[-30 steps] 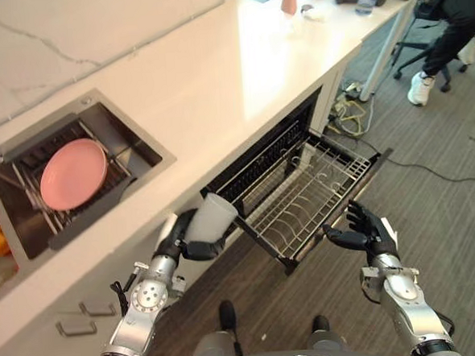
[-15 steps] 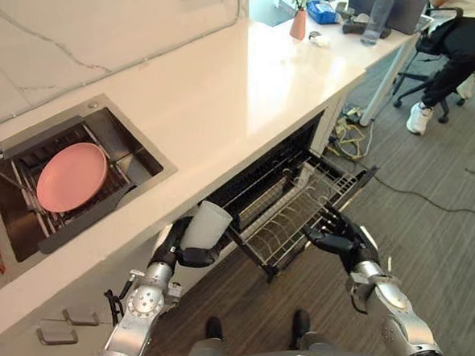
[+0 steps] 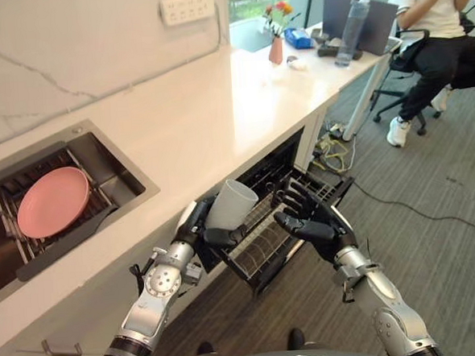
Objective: Place the dishes in the dishwasher.
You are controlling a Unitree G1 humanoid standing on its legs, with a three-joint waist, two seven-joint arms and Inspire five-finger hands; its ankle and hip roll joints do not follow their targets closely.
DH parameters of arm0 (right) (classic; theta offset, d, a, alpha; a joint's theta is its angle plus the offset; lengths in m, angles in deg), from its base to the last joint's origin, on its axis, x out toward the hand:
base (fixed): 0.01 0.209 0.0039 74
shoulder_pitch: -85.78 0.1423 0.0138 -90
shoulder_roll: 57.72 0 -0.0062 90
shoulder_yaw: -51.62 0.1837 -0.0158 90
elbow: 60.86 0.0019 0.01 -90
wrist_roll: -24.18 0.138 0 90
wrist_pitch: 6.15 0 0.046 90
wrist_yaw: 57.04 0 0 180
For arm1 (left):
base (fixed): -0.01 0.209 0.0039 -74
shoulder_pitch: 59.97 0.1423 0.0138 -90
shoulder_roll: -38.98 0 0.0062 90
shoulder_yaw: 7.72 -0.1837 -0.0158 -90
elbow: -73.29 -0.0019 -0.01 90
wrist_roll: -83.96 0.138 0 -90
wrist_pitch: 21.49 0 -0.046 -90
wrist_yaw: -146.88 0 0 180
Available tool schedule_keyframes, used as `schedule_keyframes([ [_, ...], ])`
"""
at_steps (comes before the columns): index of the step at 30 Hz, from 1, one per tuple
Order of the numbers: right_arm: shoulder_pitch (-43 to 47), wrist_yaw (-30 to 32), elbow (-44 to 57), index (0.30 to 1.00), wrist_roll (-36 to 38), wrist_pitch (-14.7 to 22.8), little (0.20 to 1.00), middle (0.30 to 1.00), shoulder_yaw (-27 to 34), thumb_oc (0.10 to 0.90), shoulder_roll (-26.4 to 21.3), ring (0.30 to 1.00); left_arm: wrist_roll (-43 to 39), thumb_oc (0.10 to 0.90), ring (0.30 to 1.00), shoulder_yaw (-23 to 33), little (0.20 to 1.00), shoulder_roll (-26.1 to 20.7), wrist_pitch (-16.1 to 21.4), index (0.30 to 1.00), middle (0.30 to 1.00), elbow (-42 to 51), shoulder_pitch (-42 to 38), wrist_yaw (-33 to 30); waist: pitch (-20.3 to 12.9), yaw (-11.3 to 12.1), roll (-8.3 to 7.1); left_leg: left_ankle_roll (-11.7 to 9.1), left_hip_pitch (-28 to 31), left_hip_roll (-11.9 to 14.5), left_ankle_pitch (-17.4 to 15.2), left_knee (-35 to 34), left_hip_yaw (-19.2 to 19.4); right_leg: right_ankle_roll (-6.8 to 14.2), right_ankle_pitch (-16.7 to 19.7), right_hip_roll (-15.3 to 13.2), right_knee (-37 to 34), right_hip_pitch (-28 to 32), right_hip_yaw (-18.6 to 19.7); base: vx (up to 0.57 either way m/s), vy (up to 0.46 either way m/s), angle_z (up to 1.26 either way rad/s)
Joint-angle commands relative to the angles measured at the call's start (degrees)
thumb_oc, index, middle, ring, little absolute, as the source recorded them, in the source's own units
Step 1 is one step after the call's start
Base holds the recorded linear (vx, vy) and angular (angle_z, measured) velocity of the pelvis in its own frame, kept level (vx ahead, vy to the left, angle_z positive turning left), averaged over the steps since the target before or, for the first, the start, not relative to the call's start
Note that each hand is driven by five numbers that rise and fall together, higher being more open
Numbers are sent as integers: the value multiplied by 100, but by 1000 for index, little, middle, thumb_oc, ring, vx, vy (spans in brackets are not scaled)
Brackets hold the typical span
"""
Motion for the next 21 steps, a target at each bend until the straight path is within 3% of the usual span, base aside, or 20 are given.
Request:
schedule_keyframes([
  [1,385,-296,526,900,369,514,900,900,148,800,-196,900,-240,400,300,-27,300,-90,837,300,300,246,-1234,-92,-385,-33,92,223,96,-247,-431,59,141,557,-548,-450,103,150,-60,-3,-7,-9],
  [11,570,-554,615,900,1093,362,900,900,-315,800,-33,900,-239,400,300,-300,300,69,846,300,300,115,-1579,-120,-416,-83,129,226,135,-232,-435,59,248,551,-545,-448,103,148,8,-10,-6,-6],
  [21,1070,-291,727,900,1500,494,900,900,-565,800,175,900,-207,400,300,-680,300,241,811,300,300,-125,-1895,-237,-462,-21,147,237,93,-264,-424,59,198,542,-519,-479,103,149,-37,0,0,0],
])
